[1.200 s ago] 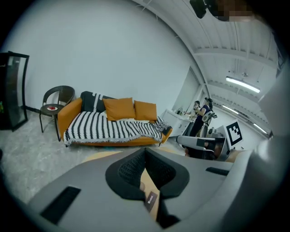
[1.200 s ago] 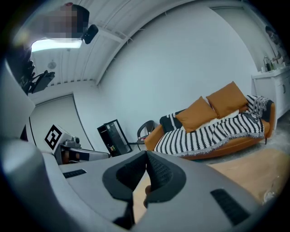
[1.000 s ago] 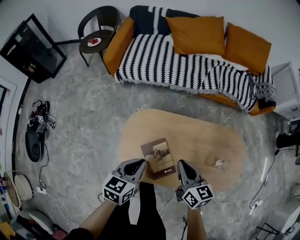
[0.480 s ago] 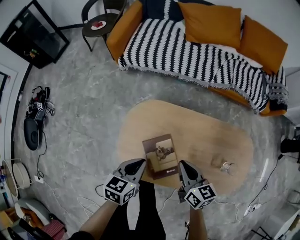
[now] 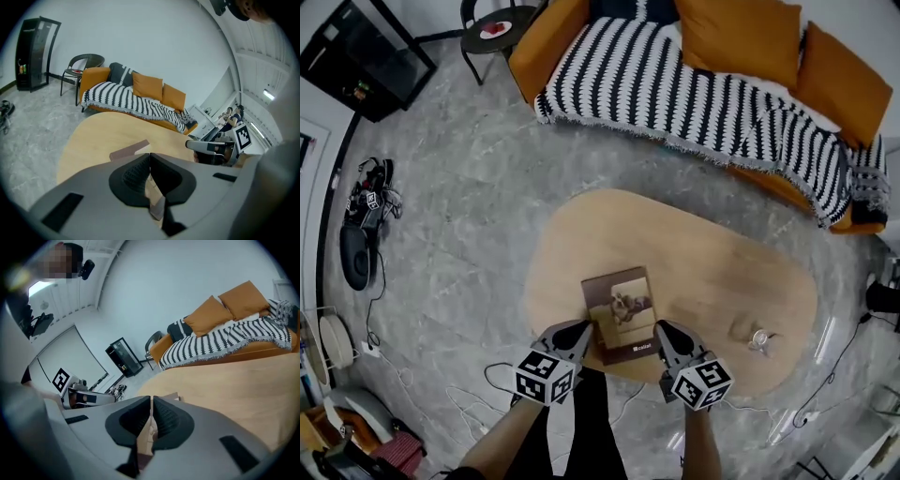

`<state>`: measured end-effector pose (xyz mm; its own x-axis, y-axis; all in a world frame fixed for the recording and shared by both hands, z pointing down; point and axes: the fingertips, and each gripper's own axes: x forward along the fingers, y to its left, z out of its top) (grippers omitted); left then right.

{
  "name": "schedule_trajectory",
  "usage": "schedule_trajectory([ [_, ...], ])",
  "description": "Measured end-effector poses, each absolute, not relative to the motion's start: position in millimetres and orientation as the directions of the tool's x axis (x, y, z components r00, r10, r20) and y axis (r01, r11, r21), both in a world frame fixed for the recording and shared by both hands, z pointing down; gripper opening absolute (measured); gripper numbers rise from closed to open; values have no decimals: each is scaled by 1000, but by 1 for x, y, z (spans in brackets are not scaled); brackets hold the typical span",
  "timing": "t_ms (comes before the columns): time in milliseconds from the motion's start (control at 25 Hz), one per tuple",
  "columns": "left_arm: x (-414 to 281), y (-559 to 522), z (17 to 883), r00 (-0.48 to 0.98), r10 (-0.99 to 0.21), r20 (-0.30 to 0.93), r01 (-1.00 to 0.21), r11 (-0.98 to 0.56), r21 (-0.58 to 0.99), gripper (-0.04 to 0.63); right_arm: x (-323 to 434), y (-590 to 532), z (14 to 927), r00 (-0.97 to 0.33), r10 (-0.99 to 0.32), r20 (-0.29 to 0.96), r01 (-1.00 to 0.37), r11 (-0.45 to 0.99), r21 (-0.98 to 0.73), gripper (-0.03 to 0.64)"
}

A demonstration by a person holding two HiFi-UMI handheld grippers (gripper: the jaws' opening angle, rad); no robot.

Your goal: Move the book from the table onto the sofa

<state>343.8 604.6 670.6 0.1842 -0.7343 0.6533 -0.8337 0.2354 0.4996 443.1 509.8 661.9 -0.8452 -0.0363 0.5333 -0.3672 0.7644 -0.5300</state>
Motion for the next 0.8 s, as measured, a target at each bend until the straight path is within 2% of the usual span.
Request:
schedule_trajectory([
  [280,349,612,716,192,-704,684,-797,295,528,15,443,509,699,-832,38,554,-351,736,-578,29],
  [640,355,621,769,211,-674,708,-715,387,582,20,441,513,748,-788,142,598,-337,714,-614,88],
  [800,360,623,789,228,-663,713,-654,438,617,91,445,513,768,-761,181,623,-339,708,-619,105],
])
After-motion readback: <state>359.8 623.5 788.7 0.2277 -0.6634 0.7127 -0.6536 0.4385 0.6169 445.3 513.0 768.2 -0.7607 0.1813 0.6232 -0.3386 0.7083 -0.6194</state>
